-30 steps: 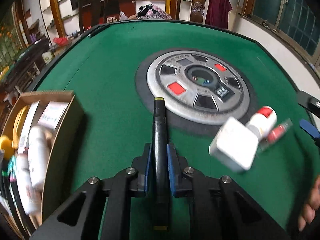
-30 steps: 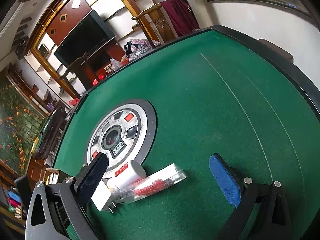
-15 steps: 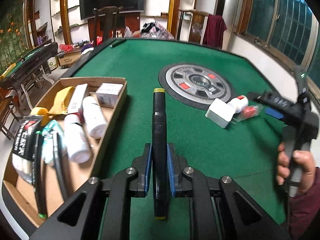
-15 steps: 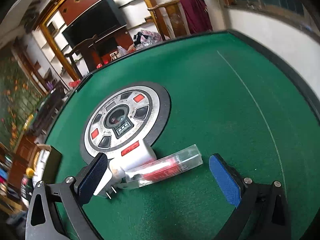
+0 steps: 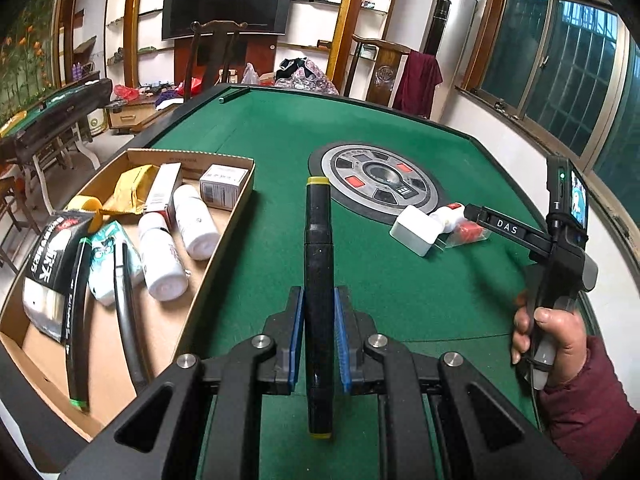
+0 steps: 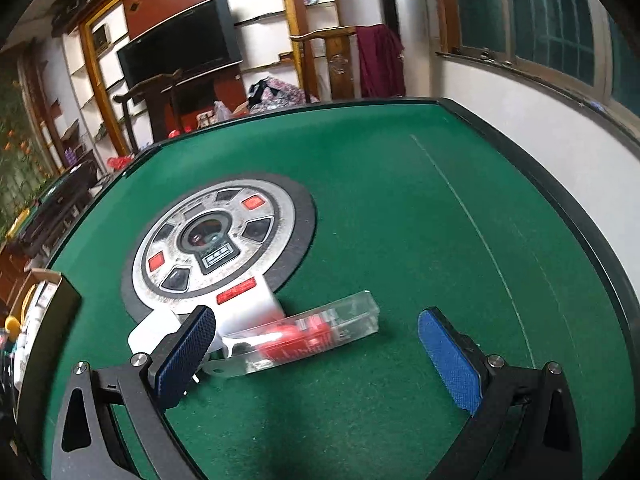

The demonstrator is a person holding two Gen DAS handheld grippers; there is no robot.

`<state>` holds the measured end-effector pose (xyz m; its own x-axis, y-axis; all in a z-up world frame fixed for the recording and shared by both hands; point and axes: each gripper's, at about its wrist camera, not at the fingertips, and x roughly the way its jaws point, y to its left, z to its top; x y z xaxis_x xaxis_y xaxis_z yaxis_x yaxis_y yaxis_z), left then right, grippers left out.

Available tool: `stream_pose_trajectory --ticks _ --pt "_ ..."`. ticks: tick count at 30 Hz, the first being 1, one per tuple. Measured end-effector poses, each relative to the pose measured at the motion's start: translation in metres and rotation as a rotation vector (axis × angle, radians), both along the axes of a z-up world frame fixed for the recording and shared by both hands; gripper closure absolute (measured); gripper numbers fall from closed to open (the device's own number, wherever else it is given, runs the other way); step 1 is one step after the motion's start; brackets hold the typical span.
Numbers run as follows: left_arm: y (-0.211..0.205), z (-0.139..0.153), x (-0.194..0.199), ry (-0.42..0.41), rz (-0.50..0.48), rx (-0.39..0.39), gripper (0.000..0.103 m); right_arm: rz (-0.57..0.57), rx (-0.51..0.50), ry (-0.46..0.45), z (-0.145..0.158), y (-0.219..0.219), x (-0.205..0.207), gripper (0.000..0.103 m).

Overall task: Organize objects
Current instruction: 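Grasp the third black marker with the left tool, then hold marker in left tool while right tool grasps the white charger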

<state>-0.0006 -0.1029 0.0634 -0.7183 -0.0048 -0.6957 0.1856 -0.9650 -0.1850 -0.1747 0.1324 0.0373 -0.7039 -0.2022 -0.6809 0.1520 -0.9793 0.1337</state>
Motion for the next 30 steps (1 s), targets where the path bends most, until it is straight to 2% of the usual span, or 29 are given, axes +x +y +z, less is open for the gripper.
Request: stream_pose_trajectory --ticks 6,10,15,17,21,25,30 --pt "-0.008 0.001 0.009 0.023 -0.001 0.047 0.088 -0.019 -0.012 -0.009 -0.001 0.006 -0.001 0.0" --pt "-0.015 -0.001 0.013 0.032 0.001 0.079 0.088 -0.011 0.036 -0.016 0.004 0.001 0.001 0.0" --pt "-0.024 -0.011 0.016 0.021 0.007 0.13 0.088 0.102 -0.041 -0.049 0.023 -0.012 0.012 0.0" --pt "-0.027 -0.015 0.017 0.017 0.009 0.149 0.088 0.17 -0.038 -0.065 0.027 -0.027 0.013 0.0" --pt "-0.032 -0.019 0.021 0.016 0.013 0.169 0.088 0.328 0.053 -0.103 0.023 -0.073 0.016 0.0" --pt "-0.035 -0.019 0.023 0.018 0.01 0.177 0.088 0.394 0.189 -0.104 0.009 -0.103 0.011 0.0" --pt "-0.036 -0.02 0.023 0.018 0.011 0.182 0.088 0.437 0.274 -0.109 0.0 -0.121 0.001 0.0"
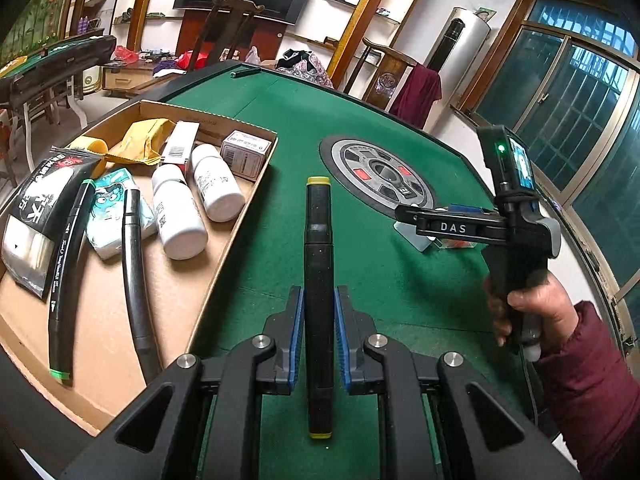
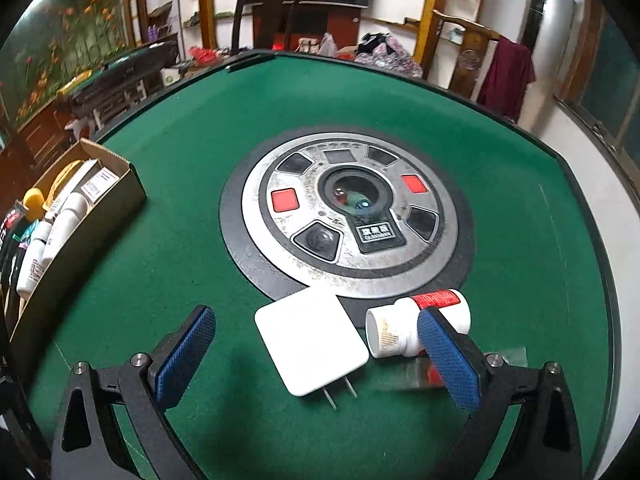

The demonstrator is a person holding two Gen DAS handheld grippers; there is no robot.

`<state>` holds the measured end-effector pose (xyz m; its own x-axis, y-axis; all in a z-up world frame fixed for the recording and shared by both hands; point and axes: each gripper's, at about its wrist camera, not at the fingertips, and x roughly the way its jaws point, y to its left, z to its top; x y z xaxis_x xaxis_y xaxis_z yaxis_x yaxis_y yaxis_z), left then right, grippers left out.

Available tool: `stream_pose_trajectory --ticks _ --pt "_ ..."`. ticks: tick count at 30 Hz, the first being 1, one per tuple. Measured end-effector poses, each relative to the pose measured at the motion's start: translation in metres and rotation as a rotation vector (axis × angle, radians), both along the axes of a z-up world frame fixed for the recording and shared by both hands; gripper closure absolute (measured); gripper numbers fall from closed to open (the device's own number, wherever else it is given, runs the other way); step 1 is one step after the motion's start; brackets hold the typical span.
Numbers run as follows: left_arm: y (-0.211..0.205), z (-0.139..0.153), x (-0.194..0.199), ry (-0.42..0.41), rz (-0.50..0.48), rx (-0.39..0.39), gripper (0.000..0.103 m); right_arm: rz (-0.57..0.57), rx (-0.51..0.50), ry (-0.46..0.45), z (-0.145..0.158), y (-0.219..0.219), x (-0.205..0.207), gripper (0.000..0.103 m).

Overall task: Organize objects
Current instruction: 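Hold marker in left tool while right tool grasps the white charger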

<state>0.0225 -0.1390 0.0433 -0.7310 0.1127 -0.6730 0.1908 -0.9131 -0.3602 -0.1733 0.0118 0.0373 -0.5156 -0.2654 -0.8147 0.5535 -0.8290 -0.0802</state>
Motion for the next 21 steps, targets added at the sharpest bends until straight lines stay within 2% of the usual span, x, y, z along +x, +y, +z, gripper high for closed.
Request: stream_pose_trajectory --ticks 5,7,9,16,18,21 --pt "-0.002 -0.001 0.0 -0.007 0.0 0.008 0.088 0.05 0.047 -0.004 -0.001 -0.015 -0.001 0.001" --pt "-0.002 -0.002 0.001 -0.013 0.002 0.008 0.088 0.089 0.042 -0.045 -0.004 -0.021 -0.002 0.0" --pt "-0.002 -0.002 0.001 -0.019 0.003 0.008 0.088 0.103 0.075 -0.03 -0.006 -0.026 0.0 0.0" --pt "0.004 -0.002 0.0 -0.033 0.003 -0.01 0.088 0.098 0.078 -0.037 -0.006 -0.019 0.006 0.002" --pt "0.005 -0.002 0.001 -0.035 0.003 -0.011 0.088 0.141 0.015 -0.092 -0.002 -0.019 0.007 0.007" --pt "0.007 -0.002 0.002 -0.038 0.004 -0.01 0.088 0.17 -0.131 -0.211 0.005 -0.015 0.0 0.008"
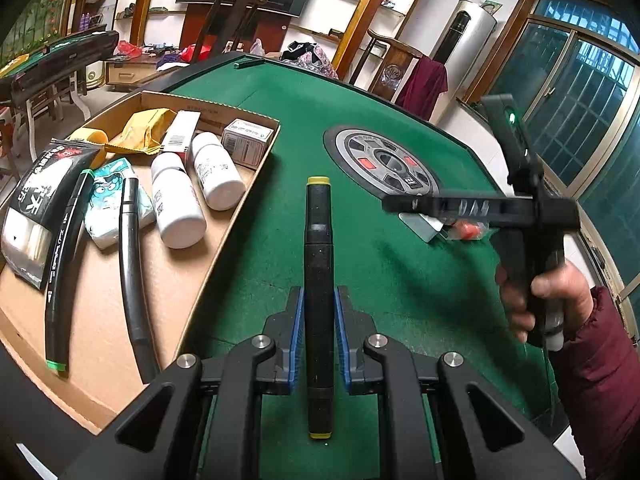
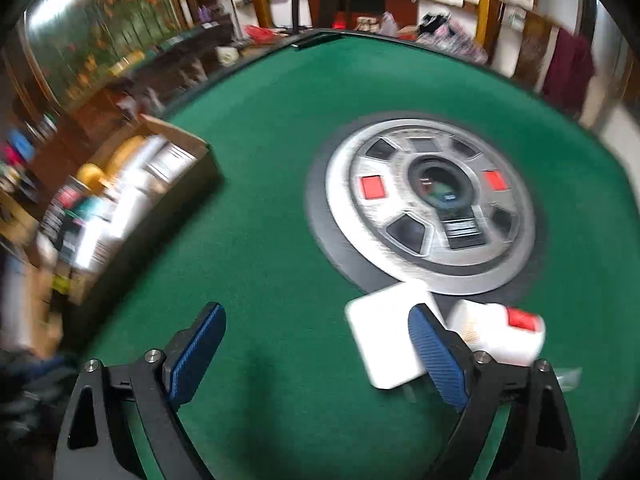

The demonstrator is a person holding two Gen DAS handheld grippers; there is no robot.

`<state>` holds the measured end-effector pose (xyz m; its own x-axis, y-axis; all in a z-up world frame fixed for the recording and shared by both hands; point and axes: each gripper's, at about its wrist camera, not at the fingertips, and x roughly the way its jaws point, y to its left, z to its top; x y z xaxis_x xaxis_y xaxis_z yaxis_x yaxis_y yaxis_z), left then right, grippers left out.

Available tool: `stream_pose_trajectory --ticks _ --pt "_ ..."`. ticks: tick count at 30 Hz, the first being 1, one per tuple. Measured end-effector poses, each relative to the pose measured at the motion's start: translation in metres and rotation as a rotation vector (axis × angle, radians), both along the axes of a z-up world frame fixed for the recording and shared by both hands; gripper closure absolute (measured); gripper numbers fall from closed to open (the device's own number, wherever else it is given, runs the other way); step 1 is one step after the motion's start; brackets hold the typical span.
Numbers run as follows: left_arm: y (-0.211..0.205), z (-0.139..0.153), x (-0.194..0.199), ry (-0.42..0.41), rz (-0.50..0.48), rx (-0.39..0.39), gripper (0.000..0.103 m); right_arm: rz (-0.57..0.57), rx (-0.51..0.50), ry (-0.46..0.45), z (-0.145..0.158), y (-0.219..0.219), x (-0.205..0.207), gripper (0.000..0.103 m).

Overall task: Organize objects
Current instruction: 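Hold marker in left tool while right tool grasps the white charger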

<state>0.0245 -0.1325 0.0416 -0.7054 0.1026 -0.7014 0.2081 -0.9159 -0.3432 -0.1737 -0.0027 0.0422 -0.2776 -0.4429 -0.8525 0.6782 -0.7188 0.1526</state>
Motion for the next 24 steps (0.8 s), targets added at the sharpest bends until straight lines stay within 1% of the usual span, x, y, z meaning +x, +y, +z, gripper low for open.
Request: stream_pose_trajectory --ticks 2,4,5,6,7,8,11,12,13,14,15,16,17,18,20,24 --pt "0.002 0.001 0.001 0.002 -0.002 -0.002 0.088 -0.055 -0.026 -0.02 0.0 0.006 -0.012 0.008" --pt "0.003 0.001 0.002 0.002 -0.007 -0.002 0.088 -0.109 0.001 -0.002 -0.003 0.01 -0.023 0.008" --pt "0.004 0.0 0.002 0.001 -0.011 -0.001 0.088 -0.119 0.014 -0.016 -0.007 0.011 -0.028 0.008" --pt "0.004 0.0 0.001 0.0 -0.013 -0.001 0.088 -0.113 0.025 -0.032 -0.011 0.01 -0.031 0.007" --pt "0.005 -0.001 0.001 -0.001 -0.017 0.001 0.088 -0.103 0.04 -0.011 -0.011 0.008 -0.029 0.007" --pt "0.005 -0.002 0.0 -0.003 -0.02 0.002 0.088 -0.083 0.056 -0.019 -0.012 0.005 -0.026 0.006" --pt "0.007 -0.004 -0.002 -0.009 -0.026 0.011 0.088 0.005 0.096 -0.099 -0.025 -0.008 -0.015 0.006" --pt "0.007 -0.004 -0.003 -0.011 -0.029 0.012 0.088 0.02 0.138 -0.033 -0.026 -0.013 -0.008 0.007" --pt "0.008 -0.005 -0.003 -0.013 -0.03 0.009 0.088 0.021 0.164 -0.009 -0.028 -0.017 -0.005 0.007" --pt "0.008 -0.005 -0.003 -0.014 -0.03 0.006 0.088 0.01 0.177 0.008 -0.029 -0.018 -0.004 0.012" --pt "0.008 -0.005 -0.002 -0.015 -0.03 0.005 0.088 -0.027 0.183 0.034 -0.028 -0.018 -0.004 0.02" --pt "0.008 -0.005 -0.002 -0.014 -0.029 0.004 0.088 -0.053 0.175 0.035 -0.026 -0.016 -0.004 0.028" --pt "0.009 -0.005 -0.002 -0.012 -0.027 0.001 0.088 -0.089 0.169 0.042 -0.024 -0.013 -0.005 0.048" --pt "0.008 -0.005 -0.001 -0.011 -0.024 -0.002 0.088 -0.125 0.155 0.036 -0.022 -0.008 -0.007 0.054" --pt "0.009 -0.005 0.0 -0.009 -0.02 -0.011 0.088 -0.171 0.102 0.002 -0.021 0.002 -0.008 0.054" --pt "0.013 -0.002 0.004 -0.006 -0.012 -0.046 0.088 -0.224 0.063 -0.004 -0.022 0.018 0.004 0.054"
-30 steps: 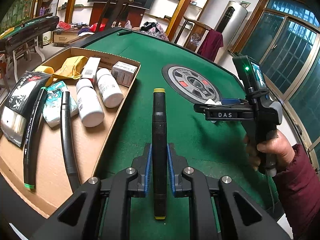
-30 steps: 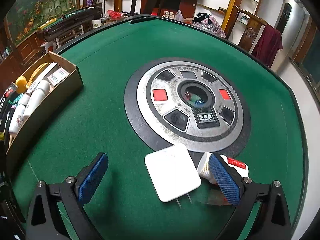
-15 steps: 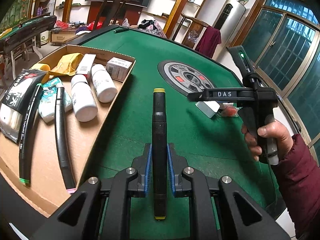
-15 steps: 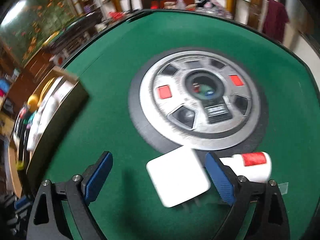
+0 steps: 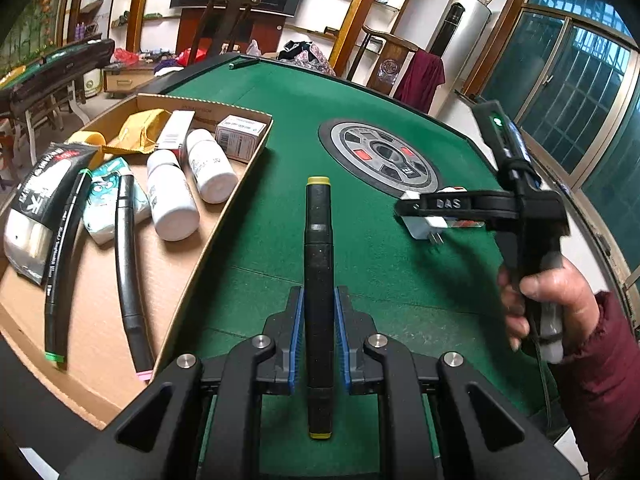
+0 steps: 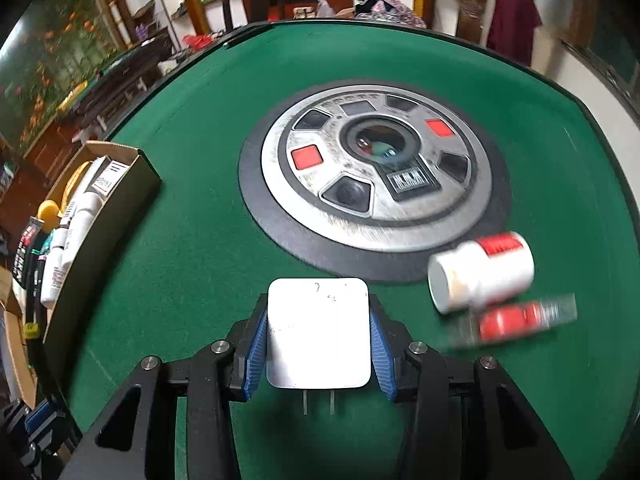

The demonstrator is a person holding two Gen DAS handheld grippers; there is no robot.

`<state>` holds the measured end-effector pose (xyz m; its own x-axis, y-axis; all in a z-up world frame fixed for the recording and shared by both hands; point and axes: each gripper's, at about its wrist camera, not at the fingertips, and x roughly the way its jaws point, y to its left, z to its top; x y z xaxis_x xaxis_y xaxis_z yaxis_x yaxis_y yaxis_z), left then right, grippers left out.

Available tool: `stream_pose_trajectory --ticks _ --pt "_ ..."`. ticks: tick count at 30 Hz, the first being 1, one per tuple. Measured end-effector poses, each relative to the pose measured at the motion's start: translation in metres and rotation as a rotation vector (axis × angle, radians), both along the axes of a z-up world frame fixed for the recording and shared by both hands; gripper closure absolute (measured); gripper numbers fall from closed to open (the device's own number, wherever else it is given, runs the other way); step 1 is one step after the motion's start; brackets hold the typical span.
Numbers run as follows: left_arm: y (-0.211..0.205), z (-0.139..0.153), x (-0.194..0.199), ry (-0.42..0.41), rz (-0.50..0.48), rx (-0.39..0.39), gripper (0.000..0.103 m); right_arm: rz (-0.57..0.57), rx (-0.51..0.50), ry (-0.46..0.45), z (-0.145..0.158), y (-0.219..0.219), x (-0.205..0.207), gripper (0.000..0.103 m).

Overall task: Organize objects
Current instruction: 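Hold marker in left tool while right tool grasps the white charger, then carry marker and white charger toward the tray with both tools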

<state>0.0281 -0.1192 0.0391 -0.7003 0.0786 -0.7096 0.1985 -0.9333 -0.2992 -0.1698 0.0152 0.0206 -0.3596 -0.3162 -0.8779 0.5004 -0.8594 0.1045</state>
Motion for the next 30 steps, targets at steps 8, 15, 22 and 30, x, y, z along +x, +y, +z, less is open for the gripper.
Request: stream_pose_trajectory --ticks 8,15,22,30 --pt "0.007 0.008 0.008 0.01 0.004 -0.026 0.088 -0.022 -0.159 -0.027 0.016 0.024 0.035 0.054" --pt "0.011 0.019 0.019 0.038 0.02 -0.077 0.088 -0.005 -0.224 0.038 0.039 0.026 0.061 0.054" --pt "-0.006 0.031 0.032 0.069 0.091 -0.124 0.088 0.018 -0.289 0.06 0.063 0.021 0.077 0.054" --pt "-0.037 0.035 0.047 0.063 0.187 -0.178 0.088 0.114 -0.333 0.042 0.081 -0.015 0.097 0.054"
